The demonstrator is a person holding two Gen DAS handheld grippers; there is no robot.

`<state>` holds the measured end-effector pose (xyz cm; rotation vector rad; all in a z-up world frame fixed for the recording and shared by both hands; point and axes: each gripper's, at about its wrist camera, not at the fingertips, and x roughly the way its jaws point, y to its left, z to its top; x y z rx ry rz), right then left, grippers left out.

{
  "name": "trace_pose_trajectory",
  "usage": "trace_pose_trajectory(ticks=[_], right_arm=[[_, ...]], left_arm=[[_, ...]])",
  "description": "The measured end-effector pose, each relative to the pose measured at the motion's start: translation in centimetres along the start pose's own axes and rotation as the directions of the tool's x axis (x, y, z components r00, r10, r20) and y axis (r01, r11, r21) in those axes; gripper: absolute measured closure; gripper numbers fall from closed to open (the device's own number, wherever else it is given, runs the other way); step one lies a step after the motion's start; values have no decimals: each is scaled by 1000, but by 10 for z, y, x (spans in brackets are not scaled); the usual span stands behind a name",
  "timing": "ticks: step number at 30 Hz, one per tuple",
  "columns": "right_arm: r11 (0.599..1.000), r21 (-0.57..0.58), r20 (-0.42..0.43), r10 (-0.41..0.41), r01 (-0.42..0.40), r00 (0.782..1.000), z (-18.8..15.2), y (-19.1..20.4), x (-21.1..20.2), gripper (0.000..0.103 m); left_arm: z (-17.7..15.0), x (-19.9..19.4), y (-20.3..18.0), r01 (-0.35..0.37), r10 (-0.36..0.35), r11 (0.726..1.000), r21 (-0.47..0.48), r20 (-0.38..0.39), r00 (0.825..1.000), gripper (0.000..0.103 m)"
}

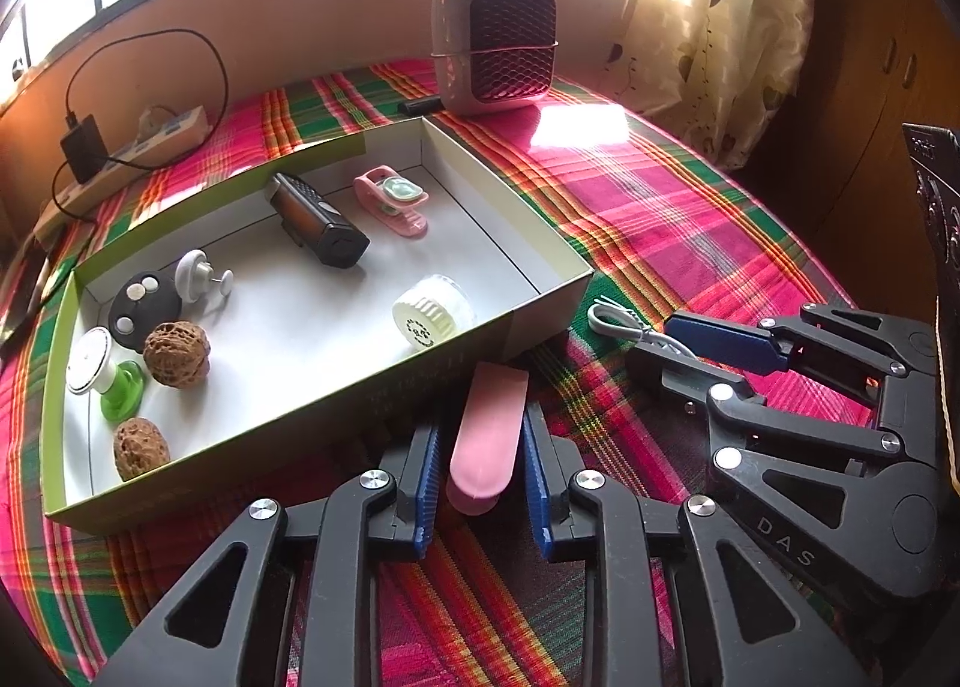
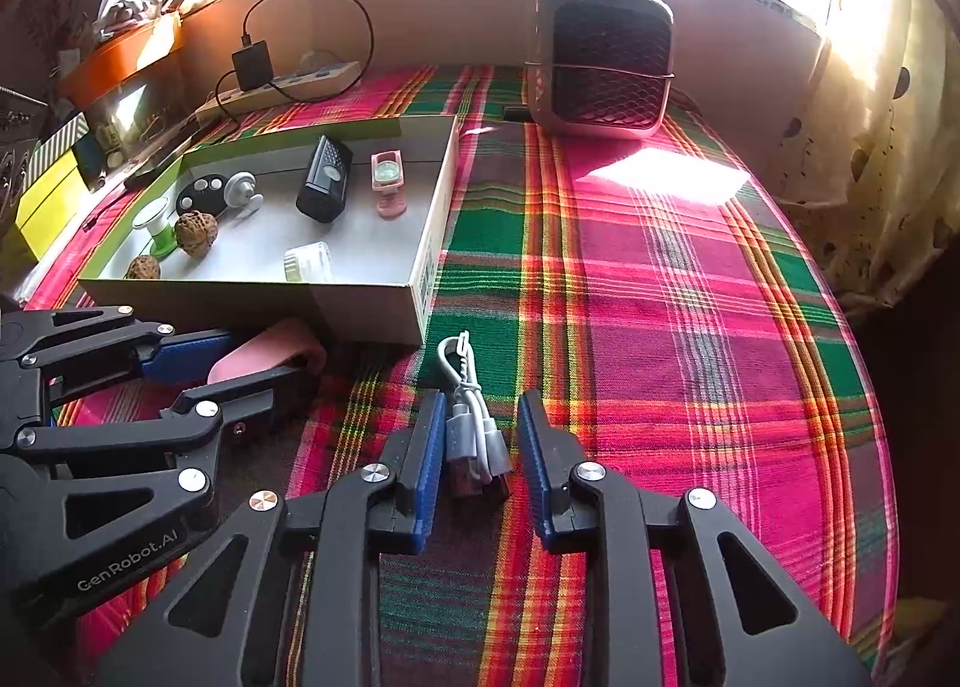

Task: Organize objects
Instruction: 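Grasp the white USB cable with the right tool while the left tool grasps the pink case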

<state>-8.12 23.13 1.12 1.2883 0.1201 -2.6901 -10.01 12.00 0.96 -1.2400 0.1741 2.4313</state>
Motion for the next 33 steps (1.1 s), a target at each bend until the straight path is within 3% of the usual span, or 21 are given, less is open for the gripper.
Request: trace_pose_trajectory(ticks=[8,33], right_arm=[[1000,-4,1,-4,4,1000,0,1,0,83],[1000,-3,1,-15,15,1000,-2,4,-2,84]], left_arm=[[0,0,0,1,-1,1000,1,3,1000,86],[-2,-3,-1,-2,2,1000,1,6,1000,87]])
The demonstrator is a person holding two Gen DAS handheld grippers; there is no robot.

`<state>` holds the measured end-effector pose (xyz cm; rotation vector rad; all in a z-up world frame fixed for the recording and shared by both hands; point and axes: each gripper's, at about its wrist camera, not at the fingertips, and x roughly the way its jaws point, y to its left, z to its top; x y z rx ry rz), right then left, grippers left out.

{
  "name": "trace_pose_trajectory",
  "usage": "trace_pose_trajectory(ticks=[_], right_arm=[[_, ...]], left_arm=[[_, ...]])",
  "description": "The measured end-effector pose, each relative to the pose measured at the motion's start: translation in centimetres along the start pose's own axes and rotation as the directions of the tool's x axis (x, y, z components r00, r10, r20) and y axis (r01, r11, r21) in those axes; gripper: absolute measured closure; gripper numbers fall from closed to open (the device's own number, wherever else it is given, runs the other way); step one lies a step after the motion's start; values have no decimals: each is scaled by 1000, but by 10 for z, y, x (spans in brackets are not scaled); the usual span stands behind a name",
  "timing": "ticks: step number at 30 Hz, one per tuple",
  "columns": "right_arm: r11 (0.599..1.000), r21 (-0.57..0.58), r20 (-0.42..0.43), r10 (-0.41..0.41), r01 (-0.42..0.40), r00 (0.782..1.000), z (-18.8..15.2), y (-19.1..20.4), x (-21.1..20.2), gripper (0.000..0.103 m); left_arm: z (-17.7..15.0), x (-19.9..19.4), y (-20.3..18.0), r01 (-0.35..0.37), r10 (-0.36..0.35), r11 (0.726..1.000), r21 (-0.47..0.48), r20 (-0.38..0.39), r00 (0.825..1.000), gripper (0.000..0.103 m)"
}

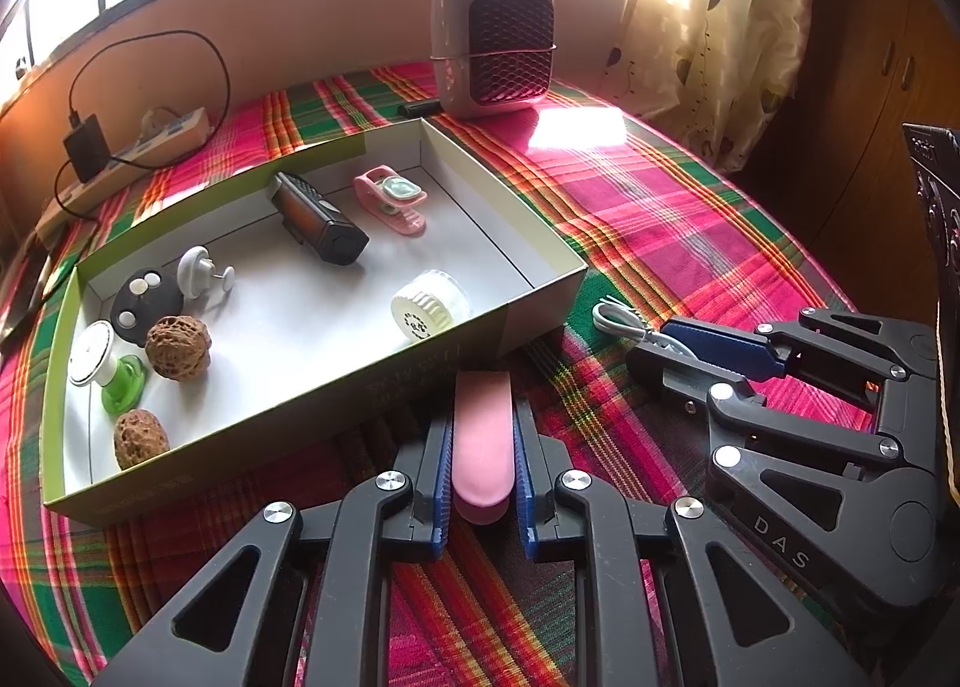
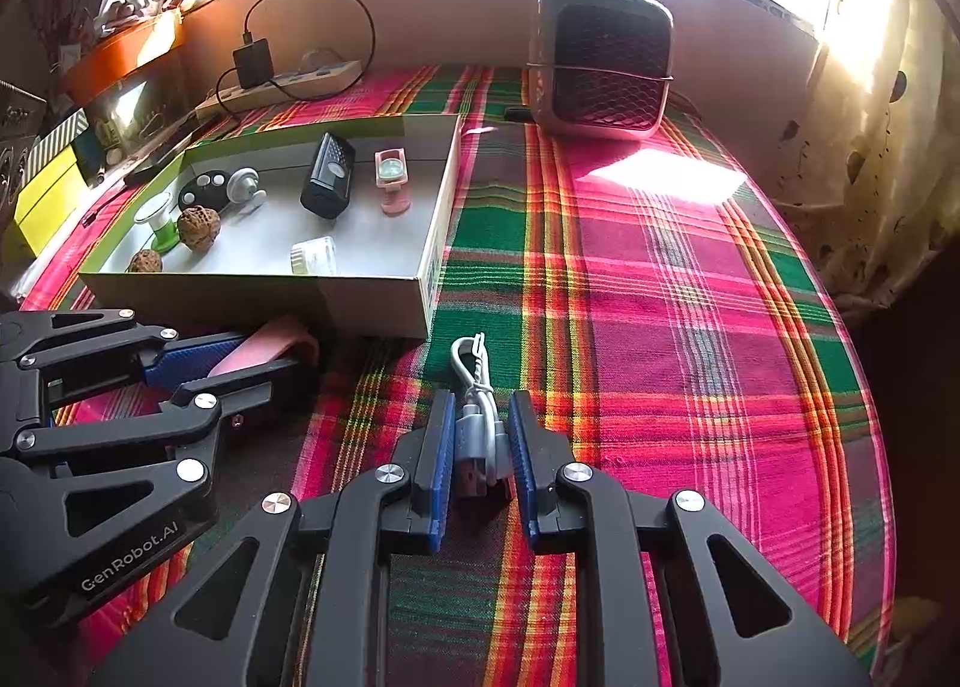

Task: Organize objects
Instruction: 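Grasp the white USB cable with the right tool while the left tool grasps the pink case, then carry the pink case into the box with the left tool while the right tool carries the cable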

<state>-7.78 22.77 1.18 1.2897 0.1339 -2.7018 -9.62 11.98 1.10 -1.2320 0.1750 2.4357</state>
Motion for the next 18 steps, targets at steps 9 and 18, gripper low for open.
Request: trace_pose_trajectory(ticks=[9,18], right_arm=[[1000,17,10,4,-4,1000,-3,-1,-7,84],[1000,22,31,-2,1,1000,-2,0,-20,84]], left_arm=[[-5,-5,-3,6,-6,1000,4,3,1000,87],[-6,-17,-5,8,-8,1000,5,30,1000,87]])
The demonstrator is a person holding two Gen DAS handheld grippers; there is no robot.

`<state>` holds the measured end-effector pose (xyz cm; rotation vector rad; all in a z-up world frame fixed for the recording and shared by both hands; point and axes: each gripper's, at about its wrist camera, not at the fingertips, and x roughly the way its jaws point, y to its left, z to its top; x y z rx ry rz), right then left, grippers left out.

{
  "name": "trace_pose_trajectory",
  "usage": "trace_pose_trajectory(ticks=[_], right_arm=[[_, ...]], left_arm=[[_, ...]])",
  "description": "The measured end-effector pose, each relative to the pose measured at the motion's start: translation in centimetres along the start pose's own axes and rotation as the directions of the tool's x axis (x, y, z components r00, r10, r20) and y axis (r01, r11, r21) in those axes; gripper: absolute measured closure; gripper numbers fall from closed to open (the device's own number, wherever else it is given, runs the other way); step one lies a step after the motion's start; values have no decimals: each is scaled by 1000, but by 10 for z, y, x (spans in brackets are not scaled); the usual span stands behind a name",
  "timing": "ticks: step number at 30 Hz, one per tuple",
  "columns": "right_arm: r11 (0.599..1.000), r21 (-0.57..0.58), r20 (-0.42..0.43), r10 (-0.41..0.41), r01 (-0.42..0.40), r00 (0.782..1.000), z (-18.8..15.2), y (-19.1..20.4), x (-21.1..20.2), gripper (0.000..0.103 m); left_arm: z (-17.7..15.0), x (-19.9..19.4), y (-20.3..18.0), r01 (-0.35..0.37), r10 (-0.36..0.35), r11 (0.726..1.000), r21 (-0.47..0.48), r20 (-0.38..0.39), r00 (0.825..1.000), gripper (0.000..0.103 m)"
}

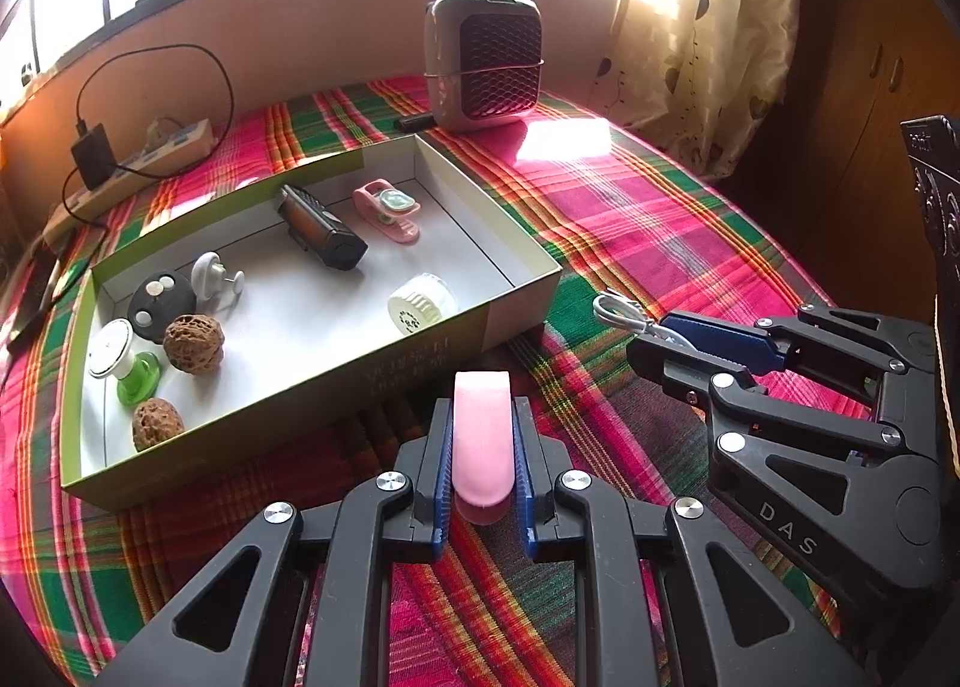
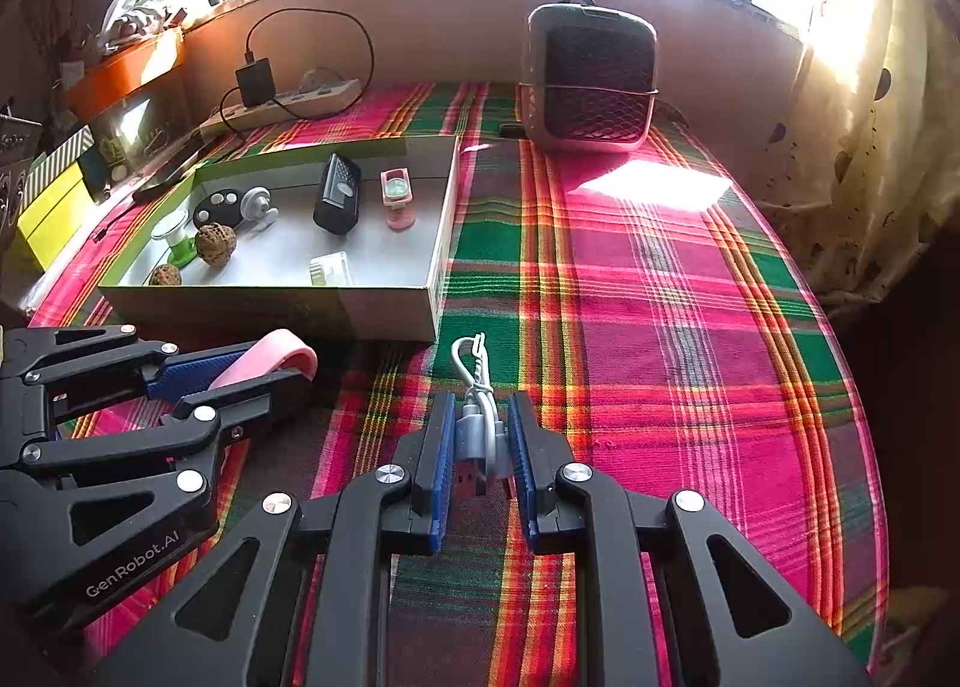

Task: Organize objects
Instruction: 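Carry the pink case into the box with the left tool while the right tool carries the cable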

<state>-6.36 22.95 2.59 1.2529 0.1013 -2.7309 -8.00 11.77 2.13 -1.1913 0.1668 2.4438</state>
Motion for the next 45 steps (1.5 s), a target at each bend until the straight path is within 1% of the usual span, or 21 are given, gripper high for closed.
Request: trace_pose_trajectory(ticks=[12,26,30,36,45], right_arm=[[1000,-4,51,7,-6,999,15,8,-18,84],[999,-41,74,37,-34,997,37,20,-18,84],[997,-62,74,58,-53,996,48,24,-15,84],[994,-94,63,66,-60,996,65,29,-2,84],[993,-98,27,66,-63,997,82,28,20,84]], left_arm=[[9,-24,13,-19,20,999,-27,56,998,87],[19,-33,38,-50,55,996,-69,74,996,87],[24,-32,46,-59,65,995,-82,71,995,87],[30,-25,59,-67,74,992,-106,64,995,87],[36,-13,75,-80,87,988,-130,51,995,87]])
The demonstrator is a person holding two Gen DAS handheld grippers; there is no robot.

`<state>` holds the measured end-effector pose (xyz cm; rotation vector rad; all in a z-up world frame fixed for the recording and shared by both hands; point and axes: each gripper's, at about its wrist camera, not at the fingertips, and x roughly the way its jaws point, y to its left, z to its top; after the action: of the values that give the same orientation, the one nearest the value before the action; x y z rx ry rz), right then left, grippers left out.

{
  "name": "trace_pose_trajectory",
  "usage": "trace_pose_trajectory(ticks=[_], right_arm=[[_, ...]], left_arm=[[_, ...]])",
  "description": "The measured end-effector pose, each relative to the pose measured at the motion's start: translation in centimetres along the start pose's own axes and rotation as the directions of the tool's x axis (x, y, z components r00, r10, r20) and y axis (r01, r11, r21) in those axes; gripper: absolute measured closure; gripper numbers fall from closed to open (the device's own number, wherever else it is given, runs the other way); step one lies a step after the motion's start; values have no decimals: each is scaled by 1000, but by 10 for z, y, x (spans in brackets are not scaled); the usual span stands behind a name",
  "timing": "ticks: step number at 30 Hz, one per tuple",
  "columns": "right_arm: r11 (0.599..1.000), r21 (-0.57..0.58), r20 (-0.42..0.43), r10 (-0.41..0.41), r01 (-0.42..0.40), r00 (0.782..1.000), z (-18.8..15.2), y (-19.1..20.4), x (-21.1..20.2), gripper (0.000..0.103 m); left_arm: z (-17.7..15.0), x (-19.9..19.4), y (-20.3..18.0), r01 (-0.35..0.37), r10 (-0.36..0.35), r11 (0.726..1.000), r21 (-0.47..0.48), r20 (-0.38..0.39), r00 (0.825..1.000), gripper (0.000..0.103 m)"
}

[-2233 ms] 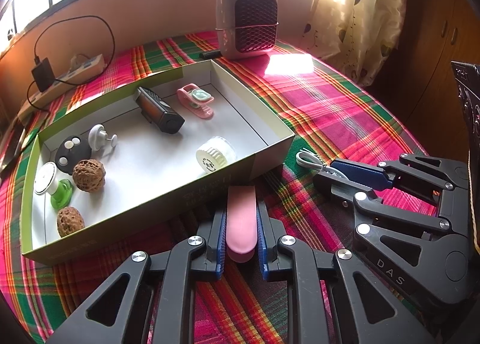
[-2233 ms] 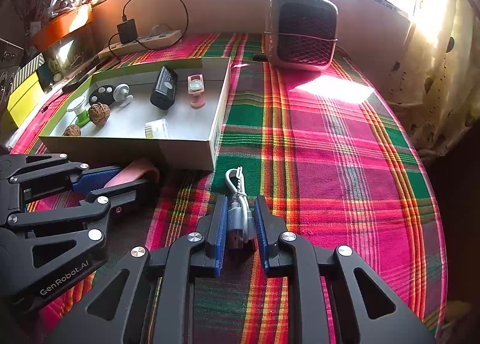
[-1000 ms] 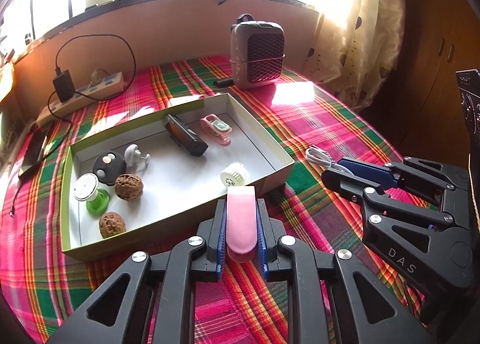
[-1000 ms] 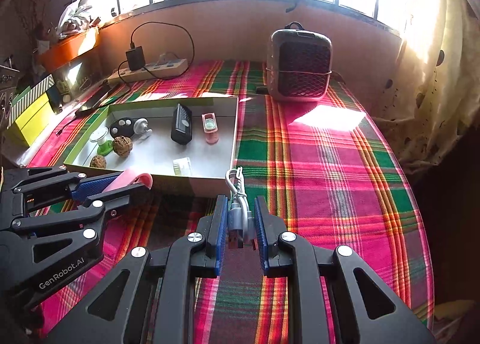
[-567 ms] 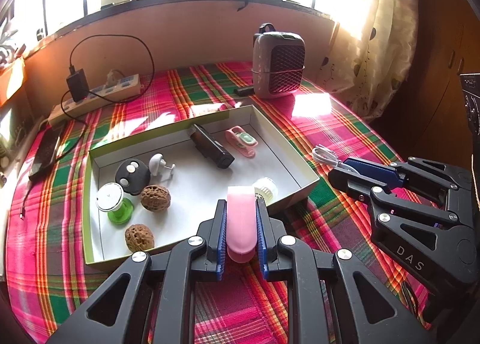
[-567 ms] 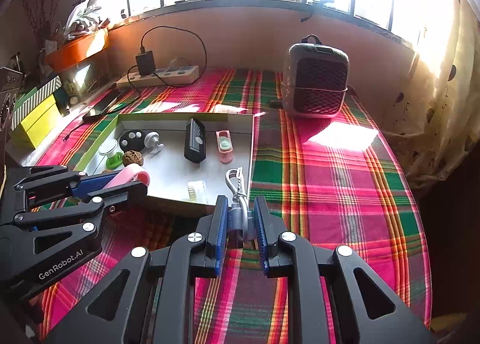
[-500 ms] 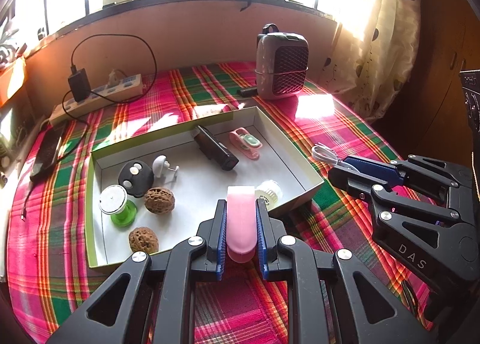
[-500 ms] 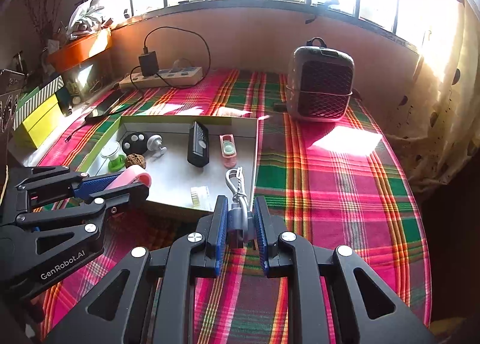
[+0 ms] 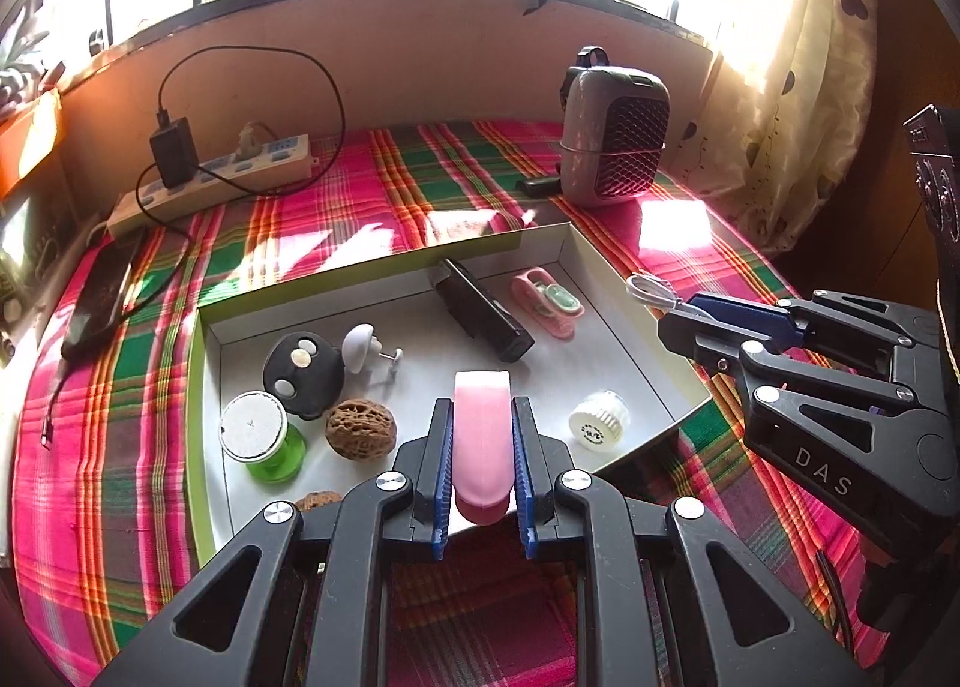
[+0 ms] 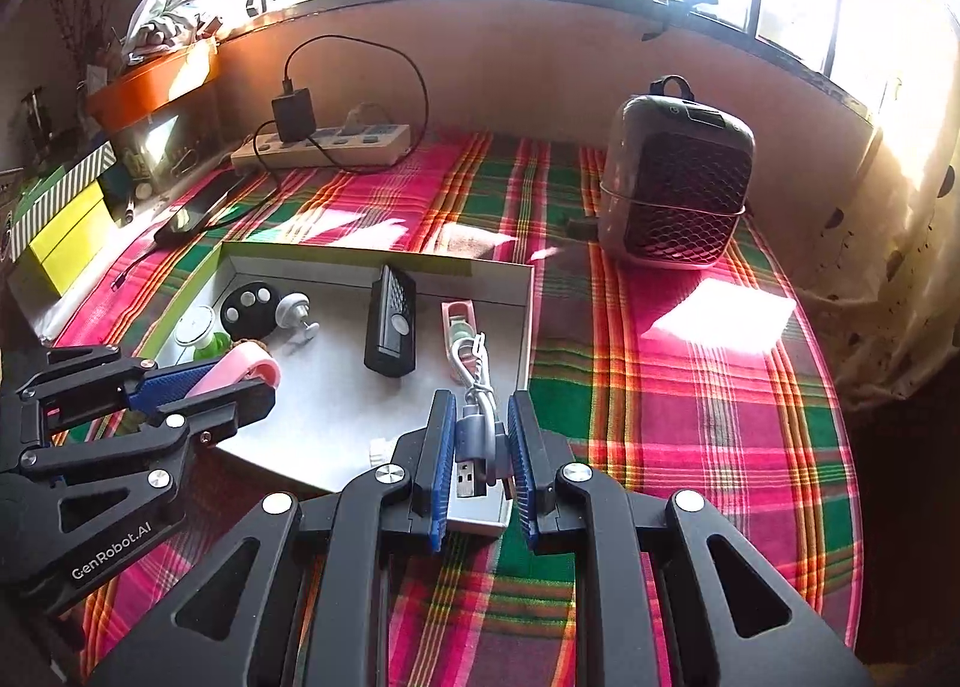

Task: Organize objects
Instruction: 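Carry the pink case into the box with the left tool while the right tool carries the cable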

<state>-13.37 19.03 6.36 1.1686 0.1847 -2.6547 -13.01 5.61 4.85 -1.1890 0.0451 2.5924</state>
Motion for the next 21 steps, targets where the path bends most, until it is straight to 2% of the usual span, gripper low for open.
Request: trace_pose_trajectory(ticks=[21], right_arm=[[994,-74,-111,75,-84,991,9,6,43,84]], left_arm=[[7,31,12,-9,8,1000,-22,-41,999,87]])
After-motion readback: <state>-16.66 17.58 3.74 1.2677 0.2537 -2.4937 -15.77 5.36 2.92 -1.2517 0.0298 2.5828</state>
